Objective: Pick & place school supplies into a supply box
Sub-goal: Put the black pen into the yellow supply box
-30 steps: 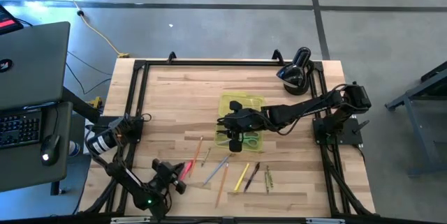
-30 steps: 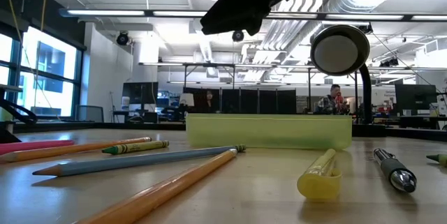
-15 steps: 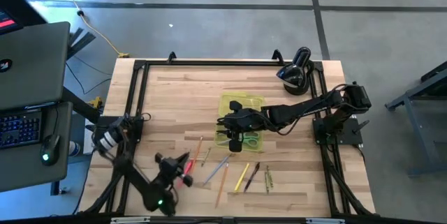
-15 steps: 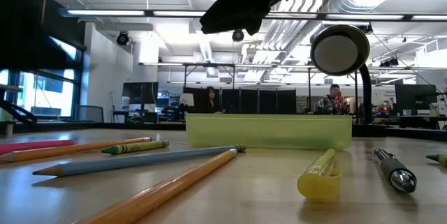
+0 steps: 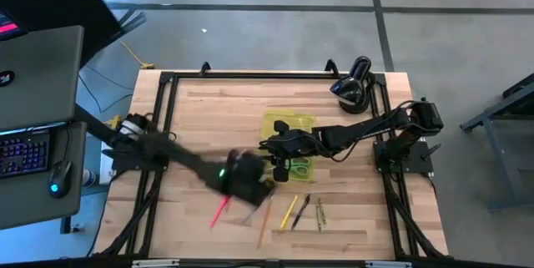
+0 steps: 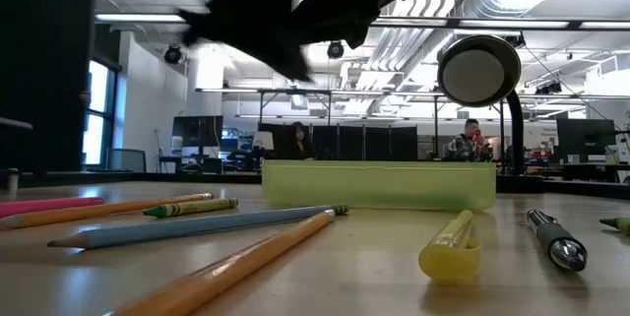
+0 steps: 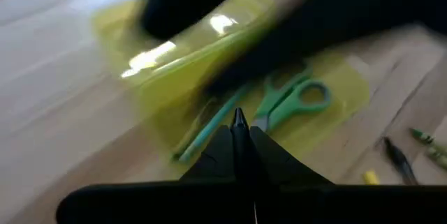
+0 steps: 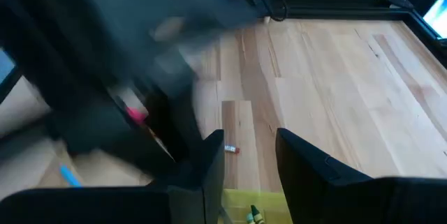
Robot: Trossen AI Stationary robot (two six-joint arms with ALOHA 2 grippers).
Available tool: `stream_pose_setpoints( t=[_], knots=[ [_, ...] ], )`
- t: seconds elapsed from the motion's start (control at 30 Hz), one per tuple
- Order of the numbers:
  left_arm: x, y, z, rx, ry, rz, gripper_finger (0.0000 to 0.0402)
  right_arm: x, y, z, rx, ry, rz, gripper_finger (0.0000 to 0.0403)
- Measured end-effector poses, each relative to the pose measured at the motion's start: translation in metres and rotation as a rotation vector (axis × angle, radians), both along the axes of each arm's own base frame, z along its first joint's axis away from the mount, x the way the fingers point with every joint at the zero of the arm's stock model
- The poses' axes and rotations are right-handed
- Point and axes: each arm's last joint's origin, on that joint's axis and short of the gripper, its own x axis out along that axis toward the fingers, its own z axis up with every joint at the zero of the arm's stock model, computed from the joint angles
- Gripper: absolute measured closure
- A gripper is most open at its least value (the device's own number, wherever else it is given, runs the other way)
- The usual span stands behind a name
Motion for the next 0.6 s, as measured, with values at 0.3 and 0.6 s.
stream_pose_setpoints(
  t=[0.3, 0.6],
  knots=[
    [0.032, 0.054, -0.016, -0.017, 0.138, -0.172, 0.0363, -0.014, -0.017, -0.007, -0.294, 0.190, 0.067, 0.0295],
    [0.041, 0.067, -0.018, -0.075, 0.120, -0.221, 0.0363, -0.018, -0.029, -0.012, -0.324, 0.273, 0.095, 0.0295]
  ],
)
